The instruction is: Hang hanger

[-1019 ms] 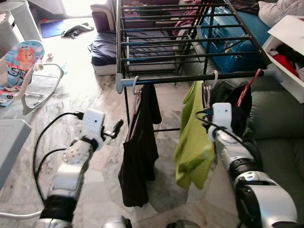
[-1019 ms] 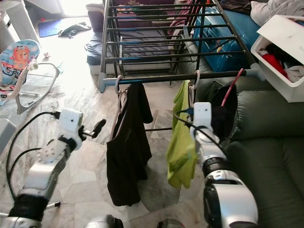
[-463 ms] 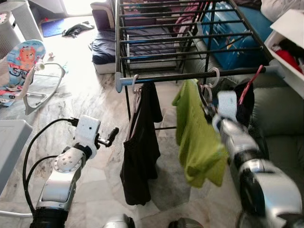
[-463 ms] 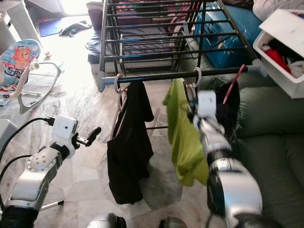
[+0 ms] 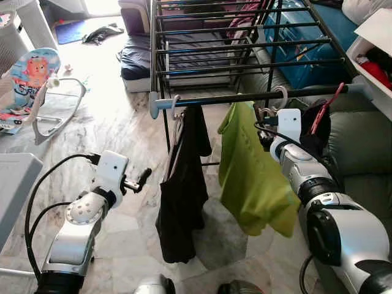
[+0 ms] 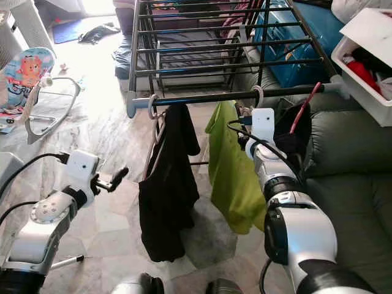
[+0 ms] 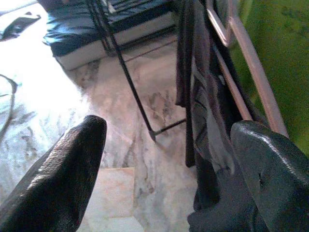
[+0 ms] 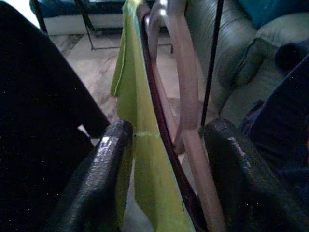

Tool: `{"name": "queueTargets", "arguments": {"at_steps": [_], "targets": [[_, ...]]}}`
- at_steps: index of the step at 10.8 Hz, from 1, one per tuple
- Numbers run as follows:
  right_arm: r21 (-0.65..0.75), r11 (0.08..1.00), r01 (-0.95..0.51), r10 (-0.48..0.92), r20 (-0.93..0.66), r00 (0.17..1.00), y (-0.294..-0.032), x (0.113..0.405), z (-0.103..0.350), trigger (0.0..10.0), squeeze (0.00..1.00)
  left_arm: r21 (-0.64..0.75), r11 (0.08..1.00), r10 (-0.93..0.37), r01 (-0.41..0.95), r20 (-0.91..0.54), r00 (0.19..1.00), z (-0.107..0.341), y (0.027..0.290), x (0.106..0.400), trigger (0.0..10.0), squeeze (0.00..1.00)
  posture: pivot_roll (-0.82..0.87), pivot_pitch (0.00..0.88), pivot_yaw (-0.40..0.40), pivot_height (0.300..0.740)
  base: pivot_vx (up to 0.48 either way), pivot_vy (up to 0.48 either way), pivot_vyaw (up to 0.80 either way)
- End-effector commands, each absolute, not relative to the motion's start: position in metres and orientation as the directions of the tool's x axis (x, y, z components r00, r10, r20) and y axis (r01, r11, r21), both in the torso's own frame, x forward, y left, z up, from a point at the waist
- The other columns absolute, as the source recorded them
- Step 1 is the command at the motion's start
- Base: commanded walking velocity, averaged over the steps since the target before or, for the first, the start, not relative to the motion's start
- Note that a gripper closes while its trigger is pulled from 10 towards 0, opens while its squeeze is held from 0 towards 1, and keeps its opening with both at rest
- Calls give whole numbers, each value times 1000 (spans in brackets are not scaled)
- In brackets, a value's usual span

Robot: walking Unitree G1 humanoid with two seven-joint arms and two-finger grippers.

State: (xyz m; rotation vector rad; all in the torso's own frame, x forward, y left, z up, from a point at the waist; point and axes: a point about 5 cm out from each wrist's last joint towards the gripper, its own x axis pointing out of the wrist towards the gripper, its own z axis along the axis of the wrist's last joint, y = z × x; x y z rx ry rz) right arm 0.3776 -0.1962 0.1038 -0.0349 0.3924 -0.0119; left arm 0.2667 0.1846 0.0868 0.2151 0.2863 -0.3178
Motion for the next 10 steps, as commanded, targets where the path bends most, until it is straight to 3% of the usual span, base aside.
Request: {"name": "queueTargets", "arguments": {"at_steps": [1,10], "targets": [[-25,1000,6,-15,-388,922,-198,380,108,0,0,181,924,-268,337,-322,908,87,188,266,10000,0,42,47,32,740,0,0,0],[-47,999,-22,4,-365,931,-201,387,124,0,0,177,919,-275,352,-351,895,83,181,268,10000,0,40,28,21,740,0,0,0]]}}
